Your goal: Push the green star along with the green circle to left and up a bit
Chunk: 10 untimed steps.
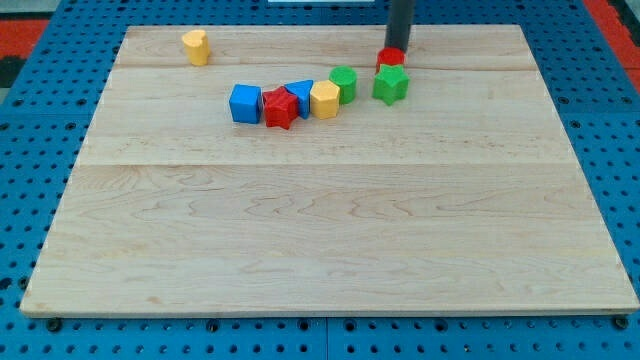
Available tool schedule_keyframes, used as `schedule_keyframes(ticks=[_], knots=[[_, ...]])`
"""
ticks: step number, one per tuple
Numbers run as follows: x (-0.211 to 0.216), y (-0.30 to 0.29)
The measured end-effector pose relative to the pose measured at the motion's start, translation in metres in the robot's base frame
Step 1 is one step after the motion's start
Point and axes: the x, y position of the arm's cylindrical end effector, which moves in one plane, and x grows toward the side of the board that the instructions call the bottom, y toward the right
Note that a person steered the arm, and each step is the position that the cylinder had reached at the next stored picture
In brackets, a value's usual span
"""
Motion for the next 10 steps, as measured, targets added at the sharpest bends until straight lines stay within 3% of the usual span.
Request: schedule_keyframes(ticks=[3,4,7,8,10], knots=[[0.111,0.038],[0.118,0.011],[0.03,-0.05],[0.066,-0.012],[0.071,-0.083]])
